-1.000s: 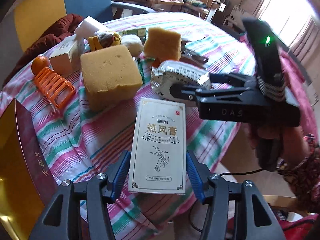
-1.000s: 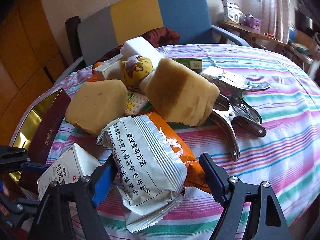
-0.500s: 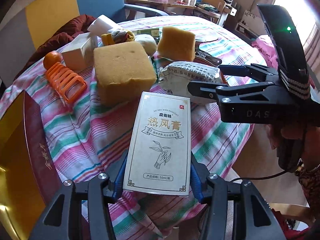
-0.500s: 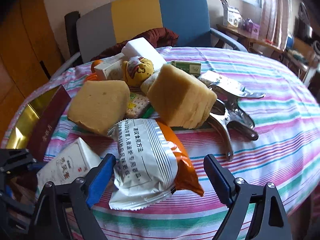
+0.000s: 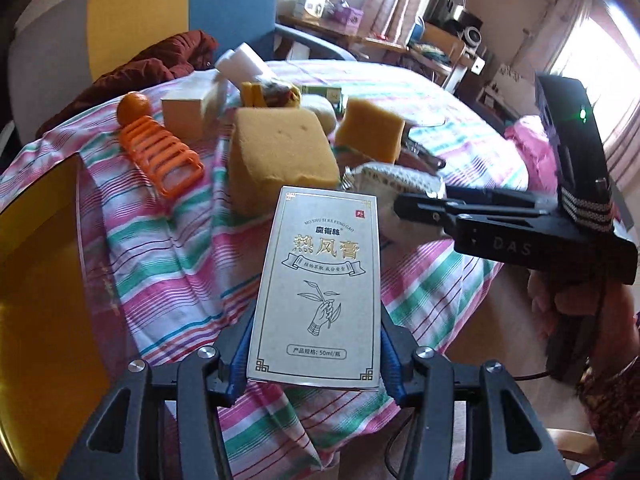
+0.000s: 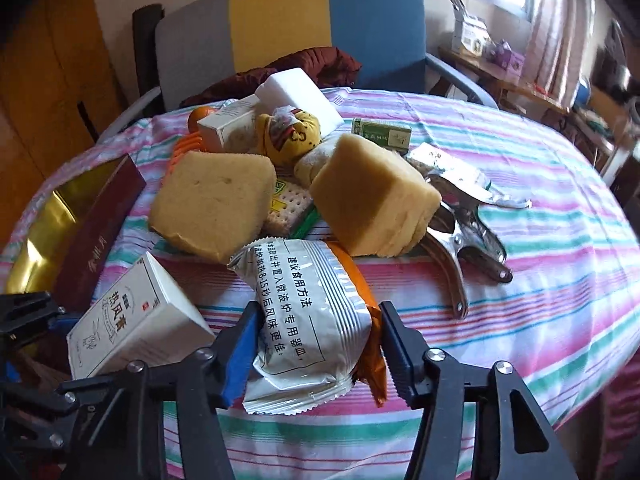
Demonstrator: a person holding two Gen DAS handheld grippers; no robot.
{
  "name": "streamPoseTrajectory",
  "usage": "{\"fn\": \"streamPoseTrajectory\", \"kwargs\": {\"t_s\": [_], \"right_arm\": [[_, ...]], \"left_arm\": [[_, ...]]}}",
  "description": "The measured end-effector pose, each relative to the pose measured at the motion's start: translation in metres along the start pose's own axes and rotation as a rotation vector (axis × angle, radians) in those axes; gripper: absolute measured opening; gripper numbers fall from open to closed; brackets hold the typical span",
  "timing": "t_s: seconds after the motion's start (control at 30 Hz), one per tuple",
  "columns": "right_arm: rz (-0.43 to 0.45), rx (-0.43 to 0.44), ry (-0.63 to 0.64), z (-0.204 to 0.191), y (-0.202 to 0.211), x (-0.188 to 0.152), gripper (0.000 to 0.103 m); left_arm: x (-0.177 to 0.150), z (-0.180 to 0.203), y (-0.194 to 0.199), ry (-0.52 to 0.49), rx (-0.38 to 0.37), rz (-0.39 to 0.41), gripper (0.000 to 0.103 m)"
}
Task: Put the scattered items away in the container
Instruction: 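Carry both items into the gold tin and open both tools to release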
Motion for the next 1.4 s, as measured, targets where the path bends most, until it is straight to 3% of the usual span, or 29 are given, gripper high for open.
{"fn": "streamPoseTrajectory", "kwargs": {"t_s": [0.13, 0.37, 0.5, 0.73, 0.87, 1.1, 1.4], "right_arm": [[-0.003, 0.071, -0.089, -0.001, 0.007, -0.004, 0.054], [0.018, 0.115, -0.118, -0.017, 0.028, -0.001, 0.054], [0.049, 0.191, -0.137, -0.03, 0.049, 0.01, 0.054], [0.086, 0.294, -0.024, -0.101, 0.063, 0.046, 0.054], [0.059, 0.359, 0.029, -0.151, 0.052, 0.058, 0.054], [-0.072, 0.413, 0.044, -0.221, 0.012, 0.071, 0.054], [-0.129, 0.331, 0.132, -0.295, -0.047, 0.084, 0.054]], "left_arm": [[-0.001, -0.005, 0.013, 0.018, -0.016, 0.031, 0.053], [-0.008, -0.024, 0.039, 0.082, -0.018, 0.092, 0.053], [-0.008, -0.041, 0.063, 0.122, 0.003, 0.143, 0.053], [-0.02, -0.106, 0.102, 0.262, 0.092, 0.197, 0.053], [-0.031, -0.149, 0.118, 0.314, 0.172, 0.198, 0.053], [-0.041, -0.224, 0.123, 0.391, 0.29, 0.161, 0.053], [-0.042, -0.295, 0.107, 0.455, 0.397, 0.067, 0.053]]}}
Point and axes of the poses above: each gripper's, at about its wrist camera, not at the fingertips, and y roughly against the way its jaws point, z to its right, x to its top, the point moved 4 cm from there along -y, roughly the way its jaws point, and after that the axes turned 1 degree about -x, right-handed, at the moved point
